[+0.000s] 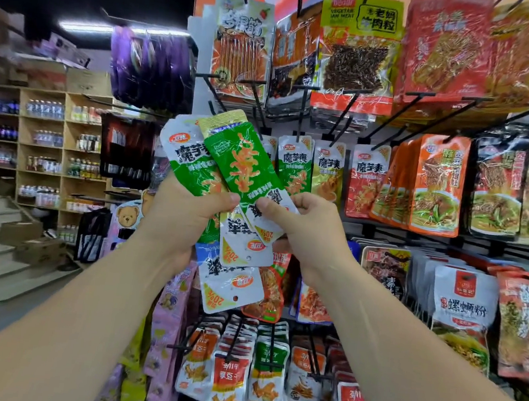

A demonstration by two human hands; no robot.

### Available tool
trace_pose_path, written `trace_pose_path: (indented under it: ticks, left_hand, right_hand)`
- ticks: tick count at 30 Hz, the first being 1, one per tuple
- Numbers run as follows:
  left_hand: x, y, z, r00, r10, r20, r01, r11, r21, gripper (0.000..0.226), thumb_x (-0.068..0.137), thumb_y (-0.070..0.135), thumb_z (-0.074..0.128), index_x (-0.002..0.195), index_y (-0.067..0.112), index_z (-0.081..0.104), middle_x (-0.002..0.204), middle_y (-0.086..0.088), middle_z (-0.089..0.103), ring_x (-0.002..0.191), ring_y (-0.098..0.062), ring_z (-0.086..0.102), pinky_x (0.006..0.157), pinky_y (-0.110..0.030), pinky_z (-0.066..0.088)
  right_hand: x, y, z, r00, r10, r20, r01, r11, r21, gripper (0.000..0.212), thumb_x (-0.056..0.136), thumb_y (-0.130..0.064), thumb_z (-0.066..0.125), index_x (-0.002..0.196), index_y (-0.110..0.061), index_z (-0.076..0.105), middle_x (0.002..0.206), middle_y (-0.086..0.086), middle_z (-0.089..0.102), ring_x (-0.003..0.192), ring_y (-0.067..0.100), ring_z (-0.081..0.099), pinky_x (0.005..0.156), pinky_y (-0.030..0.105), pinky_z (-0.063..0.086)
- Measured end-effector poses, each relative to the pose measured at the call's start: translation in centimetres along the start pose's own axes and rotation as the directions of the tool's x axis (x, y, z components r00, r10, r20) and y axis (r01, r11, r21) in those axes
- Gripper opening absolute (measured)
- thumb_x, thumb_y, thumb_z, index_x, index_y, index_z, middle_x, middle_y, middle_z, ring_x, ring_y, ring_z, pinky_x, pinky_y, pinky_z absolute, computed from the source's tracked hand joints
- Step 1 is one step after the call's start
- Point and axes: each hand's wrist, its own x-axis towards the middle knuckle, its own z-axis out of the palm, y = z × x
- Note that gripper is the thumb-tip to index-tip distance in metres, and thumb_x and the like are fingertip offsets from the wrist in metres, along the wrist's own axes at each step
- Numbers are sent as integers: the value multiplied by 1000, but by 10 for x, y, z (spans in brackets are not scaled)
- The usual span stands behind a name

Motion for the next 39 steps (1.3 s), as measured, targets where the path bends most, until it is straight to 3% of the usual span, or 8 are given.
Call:
trace_pose_path:
  ticks: [7,11,16,18,22,26,33,39]
  left_hand:
    - [2,-4,3,999,-13,-41,11,999,-50,37,89,-11,69,116,15,68,102,-7,78,93,-29,77,77,-49,64]
    - [3,-8,6,997,-8,-80,6,999,-32,28,92,-10,67,109,12,65,79,3,73,68,-13,73,55,-30,59]
    - [4,-11,9,996,2,-86,-2,1000,-2,43,87,-5,76,126,11,64,108,-7,79,97,-28,77,81,-48,64]
    - [6,-12,8,995,2,-96,-2,1000,-3,42,87,-6,75,125,11,65,113,-12,77,101,-33,76,85,-53,63]
    - [9,-11,3,993,-5,-122,6,1000,1,39,88,-10,72,122,7,65,109,-13,76,95,-32,76,71,-41,64]
    - [15,-11,-7,986,-13,-166,18,999,30,42,88,-8,73,126,6,65,110,-11,77,95,-29,77,74,-43,65]
    - [22,-12,-28,975,6,-221,8,998,58,47,86,-5,77,129,7,62,113,-14,76,95,-30,77,68,-40,64]
    - [25,-13,-28,977,21,-213,-7,997,70,47,87,-7,76,129,5,61,111,-11,75,80,-13,77,57,-24,59]
  right_hand:
    - [3,2,-3,999,45,-20,-44,999,24,24,89,-24,81,96,-3,73,93,15,76,89,34,73,85,58,60]
    - [1,2,-6,993,113,31,-114,993,32,19,93,-20,76,97,-2,72,78,4,75,68,19,70,69,45,65]
    - [2,4,-2,994,110,-29,-109,993,39,50,87,-28,84,123,2,66,107,16,75,96,36,74,83,62,60]
    - [1,3,0,994,105,-41,-103,994,35,60,84,-32,86,128,1,63,114,17,73,101,35,73,89,61,59]
    - [2,0,-4,997,70,-40,-72,997,-35,32,88,-23,83,101,3,70,96,24,74,75,26,72,74,59,61]
    - [2,-5,-12,994,11,-109,-18,998,-59,34,76,-20,92,79,-4,63,82,17,72,83,43,73,68,60,59]
    - [10,-28,-47,981,47,-187,-37,998,57,29,74,-12,90,97,-13,73,95,8,78,94,32,75,93,56,59]
    - [23,-47,-74,976,-22,-215,6,997,-73,29,74,-9,89,92,-11,67,94,9,76,75,22,73,64,36,57]
